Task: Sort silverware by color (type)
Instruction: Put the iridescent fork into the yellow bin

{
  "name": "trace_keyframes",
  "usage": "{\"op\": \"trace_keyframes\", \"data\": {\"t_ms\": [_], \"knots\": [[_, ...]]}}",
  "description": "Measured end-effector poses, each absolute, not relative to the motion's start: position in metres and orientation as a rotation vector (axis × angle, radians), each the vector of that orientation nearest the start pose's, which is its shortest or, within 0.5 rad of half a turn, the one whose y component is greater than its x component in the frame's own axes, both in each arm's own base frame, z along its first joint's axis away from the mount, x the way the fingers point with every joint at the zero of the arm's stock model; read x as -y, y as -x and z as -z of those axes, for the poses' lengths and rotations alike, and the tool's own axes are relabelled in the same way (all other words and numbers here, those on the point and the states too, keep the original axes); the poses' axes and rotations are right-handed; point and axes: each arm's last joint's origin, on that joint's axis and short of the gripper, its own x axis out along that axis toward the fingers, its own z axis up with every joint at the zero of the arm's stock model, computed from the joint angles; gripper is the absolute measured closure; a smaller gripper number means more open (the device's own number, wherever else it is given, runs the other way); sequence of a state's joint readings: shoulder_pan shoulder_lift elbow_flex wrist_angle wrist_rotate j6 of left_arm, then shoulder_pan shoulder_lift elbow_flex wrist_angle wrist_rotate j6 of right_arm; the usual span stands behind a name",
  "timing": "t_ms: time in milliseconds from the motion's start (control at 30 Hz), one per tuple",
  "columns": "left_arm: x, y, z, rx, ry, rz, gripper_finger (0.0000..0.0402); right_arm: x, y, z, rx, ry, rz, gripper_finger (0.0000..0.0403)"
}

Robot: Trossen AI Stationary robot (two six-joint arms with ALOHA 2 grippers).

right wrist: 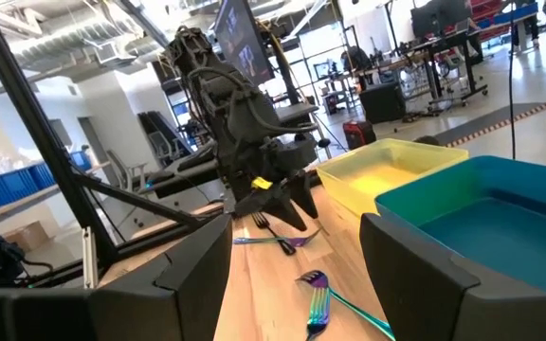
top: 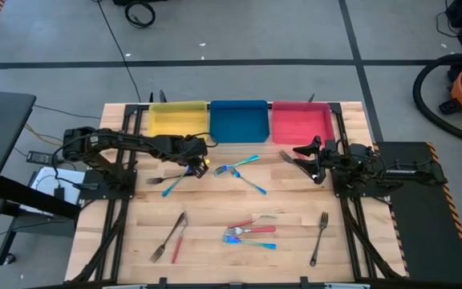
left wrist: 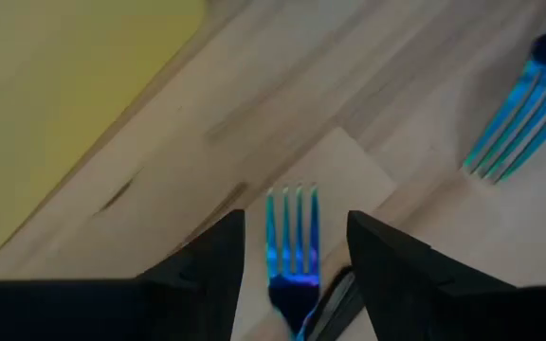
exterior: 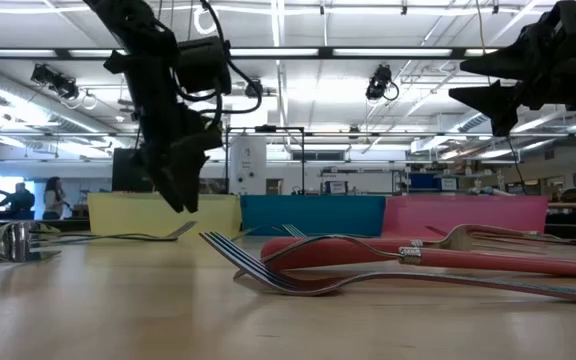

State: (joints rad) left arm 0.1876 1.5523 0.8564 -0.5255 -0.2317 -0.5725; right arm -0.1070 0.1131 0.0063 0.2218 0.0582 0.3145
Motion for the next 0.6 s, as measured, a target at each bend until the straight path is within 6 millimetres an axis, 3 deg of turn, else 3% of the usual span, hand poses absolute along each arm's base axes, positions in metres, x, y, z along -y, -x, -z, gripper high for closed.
{"op": "trace_keyframes", "data": {"t_ms": [600], "knots": [[-0.060,-0.279,-0.129,-1.202,0.499,-0.709,0.0214,0.013,-0.103,-0.178,0.140,-0.310,0.145,0.0161]]}}
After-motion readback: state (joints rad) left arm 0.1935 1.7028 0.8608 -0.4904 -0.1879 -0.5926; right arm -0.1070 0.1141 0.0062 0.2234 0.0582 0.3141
